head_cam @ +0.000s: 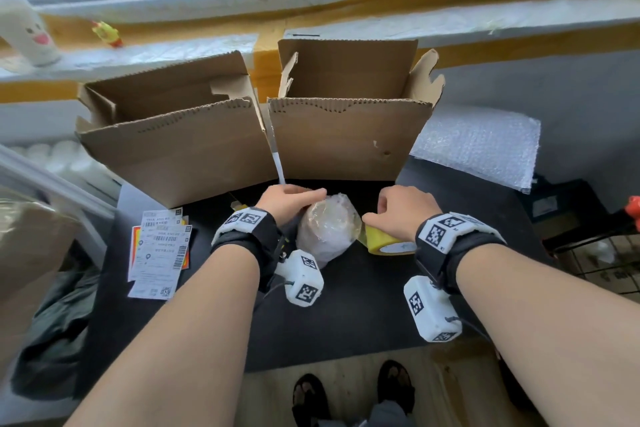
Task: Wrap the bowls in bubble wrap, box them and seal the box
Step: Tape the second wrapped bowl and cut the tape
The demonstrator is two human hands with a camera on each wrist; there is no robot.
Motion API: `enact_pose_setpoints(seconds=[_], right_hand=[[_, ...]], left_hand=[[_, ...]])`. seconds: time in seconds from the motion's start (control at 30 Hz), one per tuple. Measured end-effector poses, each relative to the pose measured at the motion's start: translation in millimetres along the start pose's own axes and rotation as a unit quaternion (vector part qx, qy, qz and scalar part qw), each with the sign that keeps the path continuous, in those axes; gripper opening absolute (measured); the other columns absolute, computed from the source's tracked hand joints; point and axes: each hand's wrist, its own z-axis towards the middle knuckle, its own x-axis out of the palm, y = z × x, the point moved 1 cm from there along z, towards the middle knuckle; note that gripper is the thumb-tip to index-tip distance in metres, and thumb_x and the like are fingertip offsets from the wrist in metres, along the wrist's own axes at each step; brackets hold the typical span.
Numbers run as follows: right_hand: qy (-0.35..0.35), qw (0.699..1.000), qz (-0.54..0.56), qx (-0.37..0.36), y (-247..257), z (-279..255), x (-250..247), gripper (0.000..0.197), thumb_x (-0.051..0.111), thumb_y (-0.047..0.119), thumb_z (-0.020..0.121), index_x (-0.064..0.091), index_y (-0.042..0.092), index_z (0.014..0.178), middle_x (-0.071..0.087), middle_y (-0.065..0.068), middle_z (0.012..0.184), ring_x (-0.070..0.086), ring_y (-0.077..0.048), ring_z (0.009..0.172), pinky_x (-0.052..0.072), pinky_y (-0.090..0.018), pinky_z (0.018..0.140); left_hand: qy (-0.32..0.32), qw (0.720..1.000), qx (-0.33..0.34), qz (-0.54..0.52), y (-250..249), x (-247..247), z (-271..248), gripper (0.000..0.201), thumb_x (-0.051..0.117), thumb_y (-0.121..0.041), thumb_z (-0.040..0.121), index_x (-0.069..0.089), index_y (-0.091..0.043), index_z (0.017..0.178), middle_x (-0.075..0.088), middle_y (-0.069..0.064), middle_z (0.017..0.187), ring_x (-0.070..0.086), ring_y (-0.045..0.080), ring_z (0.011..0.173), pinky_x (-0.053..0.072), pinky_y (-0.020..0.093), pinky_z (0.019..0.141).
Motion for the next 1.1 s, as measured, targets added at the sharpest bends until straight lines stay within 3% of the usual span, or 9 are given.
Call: enact_pose_setpoints(seconds=[0.07,0.13,0.23,0.37,0.5,0.63,0.8,1.0,1.1], right_hand=[[-0.005,1.000,-0.006,0.003,-3,-1,-2,0.036,0.052,0.054,0.086,0.063,0.020,0.089,0.064,0.004,0.086,0.058,-0.020,0.086,0.036,-0.037,0.083],[-0.004,1.000,-0.004,0.011,-5,-2,-2,0.039,0.050,0.058,0.088,0.063,0.021,0.089,0.063,0.004,0.086,0.058,-0.019,0.086,0.037,-0.036,0.083],[-0.005,1.000,0.012,0.026,-7,-2,-1,0.040,0.048,0.059,0.090,0.061,0.021,0.088,0.059,0.005,0.083,0.055,-0.019,0.084,0.040,-0.036,0.083],[-0.032,0.999,0.011,0.025,-10,-2,1,0.036,0.045,0.056,0.093,0.060,0.024,0.087,0.060,0.005,0.085,0.056,-0.018,0.085,0.040,-0.037,0.086],[-0.074,0.997,0.032,0.013,-11,-2,1,0.029,0.048,0.048,0.093,0.059,0.023,0.084,0.060,0.005,0.086,0.055,-0.018,0.085,0.040,-0.036,0.085],[-0.123,0.991,0.054,-0.019,-3,-5,-5,0.020,0.053,0.036,0.092,0.060,0.021,0.080,0.058,0.002,0.086,0.054,-0.020,0.086,0.041,-0.033,0.075],[-0.126,0.984,0.114,-0.058,19,-18,-20,0.014,0.058,0.031,0.087,0.062,0.023,0.076,0.062,0.006,0.078,0.057,-0.019,0.079,0.047,-0.031,0.070],[-0.032,0.982,0.144,-0.119,56,-30,-41,0.008,0.071,0.029,0.077,0.068,0.022,0.073,0.066,0.008,0.076,0.062,-0.013,0.079,0.048,-0.025,0.068],[0.014,0.980,0.157,-0.122,69,-35,-46,0.031,0.081,0.038,0.071,0.071,0.021,0.095,0.068,0.007,0.088,0.064,-0.012,0.086,0.049,-0.023,0.073]], left_hand=[[-0.100,0.991,-0.037,-0.084,16,-16,7,0.029,0.079,-0.029,0.073,0.072,-0.011,0.096,0.070,0.004,0.083,0.064,0.017,0.073,0.048,0.018,0.053],[-0.198,0.977,-0.075,0.005,34,-34,12,0.021,0.073,-0.024,0.069,0.072,-0.013,0.086,0.069,0.005,0.078,0.064,0.025,0.072,0.050,0.025,0.061],[-0.260,0.942,-0.147,0.150,54,-43,11,0.042,0.073,-0.028,0.072,0.061,-0.006,0.106,0.064,0.014,0.110,0.061,0.034,0.095,0.047,0.033,0.075],[-0.194,0.946,-0.202,0.165,68,-31,9,0.082,0.079,-0.044,0.072,0.041,0.002,0.129,0.055,0.019,0.125,0.055,0.036,0.116,0.046,0.037,0.088],[-0.172,0.961,-0.203,0.079,80,-29,21,0.051,0.084,-0.038,0.067,0.059,-0.002,0.094,0.068,0.013,0.086,0.066,0.031,0.081,0.054,0.035,0.074],[-0.126,0.968,-0.216,-0.033,87,-35,18,0.032,0.084,-0.013,0.071,0.055,-0.003,0.062,0.057,0.008,0.040,0.055,0.022,0.053,0.058,0.043,0.080],[-0.085,0.987,-0.133,-0.034,65,-50,-24,0.028,0.079,-0.001,0.075,0.052,-0.006,0.078,0.059,0.013,0.058,0.052,0.012,0.035,0.043,0.018,0.036],[-0.007,0.999,-0.025,-0.024,18,-75,-69,0.023,0.081,-0.011,0.076,0.058,-0.014,0.078,0.066,0.002,0.066,0.062,0.010,0.059,0.050,0.017,0.053],[0.026,0.997,-0.002,-0.071,-12,-71,-74,0.026,0.079,-0.010,0.078,0.053,-0.012,0.079,0.063,0.004,0.064,0.064,0.013,0.060,0.052,0.021,0.055]])
